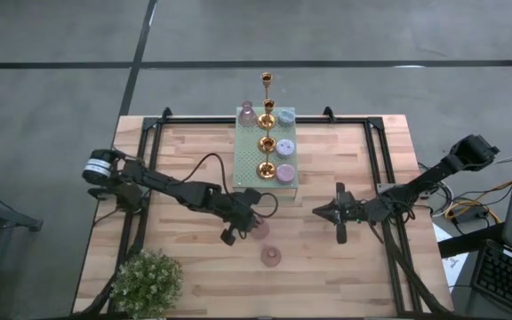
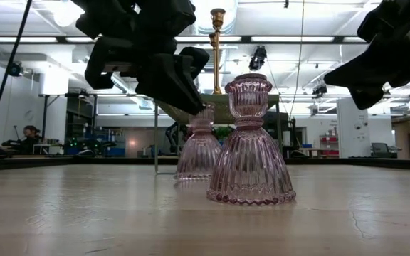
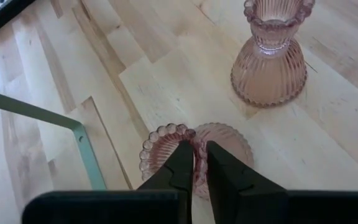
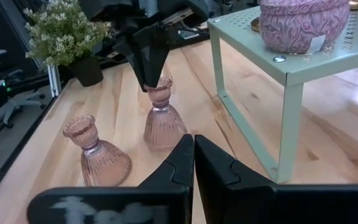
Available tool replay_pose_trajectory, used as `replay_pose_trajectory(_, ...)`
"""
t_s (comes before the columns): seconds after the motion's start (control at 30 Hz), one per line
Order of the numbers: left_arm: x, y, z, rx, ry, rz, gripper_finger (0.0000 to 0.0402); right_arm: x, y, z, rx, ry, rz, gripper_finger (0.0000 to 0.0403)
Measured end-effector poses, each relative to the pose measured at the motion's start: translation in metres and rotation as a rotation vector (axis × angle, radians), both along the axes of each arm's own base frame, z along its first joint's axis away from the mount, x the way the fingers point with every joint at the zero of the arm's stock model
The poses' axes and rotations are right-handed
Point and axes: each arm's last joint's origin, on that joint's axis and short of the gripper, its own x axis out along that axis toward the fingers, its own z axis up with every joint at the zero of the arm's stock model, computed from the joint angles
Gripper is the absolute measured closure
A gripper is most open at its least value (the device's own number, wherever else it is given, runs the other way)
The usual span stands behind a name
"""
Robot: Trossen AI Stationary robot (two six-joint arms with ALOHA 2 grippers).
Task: Pick & Place candle stick holders
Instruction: Put the right pink glass candle holder on the shelf aligned with the other pink glass candle holder
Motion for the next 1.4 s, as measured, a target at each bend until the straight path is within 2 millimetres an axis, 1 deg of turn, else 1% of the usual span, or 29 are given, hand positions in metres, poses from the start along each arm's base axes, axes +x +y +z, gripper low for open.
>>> replay_pose_trajectory(0.17, -0.004, 0.001, 0.004, 0.006, 0.008, 0.009, 0.0378, 0.0, 0.0, 0.0, -0.03, 0.005, 0.014, 0.0394)
replay_pose_trajectory(0.37, -0.018, 0.004, 0.019, 0.015, 0.03, 0.032, 0.038, 0.0, 0.0, -0.001, -0.04, 0.007, 0.016, 0.0394)
replay_pose_trajectory(0.6, -0.041, 0.01, 0.053, 0.027, -0.025, 0.095, 0.0381, 0.0, 0.0, -0.001, -0.04, 0.009, 0.017, 0.0394)
replay_pose_trajectory(0.87, -0.077, 0.017, 0.094, 0.02, -0.117, 0.138, 0.0381, 0.0, 0.0, -0.001, -0.04, 0.01, 0.019, 0.0394)
replay_pose_trajectory(0.97, -0.088, 0.021, 0.111, 0.064, -0.188, 0.18, 0.0382, -0.001, 0.0, -0.002, -0.041, 0.01, 0.019, 0.0394)
replay_pose_trajectory(1.07, -0.095, 0.027, 0.123, 0.19, -0.208, 0.28, 0.0382, -0.001, 0.0, -0.002, -0.041, 0.01, 0.019, 0.0394)
replay_pose_trajectory(1.13, -0.097, 0.032, 0.129, 0.299, -0.203, 0.357, 0.0382, -0.001, 0.0, -0.002, -0.041, 0.01, 0.019, 0.0394)
replay_pose_trajectory(1.23, -0.094, 0.041, 0.14, 0.422, -0.217, 0.423, 0.0383, -0.001, 0.0, -0.002, -0.041, 0.011, 0.018, 0.0394)
replay_pose_trajectory(1.3, -0.089, 0.05, 0.145, 0.453, -0.211, 0.438, 0.0383, -0.001, 0.0, -0.002, -0.042, 0.011, 0.016, 0.0394)
replay_pose_trajectory(1.4, -0.081, 0.067, 0.152, 0.43, -0.204, 0.461, 0.0383, -0.001, 0.0, -0.002, -0.042, 0.012, 0.016, 0.0394)
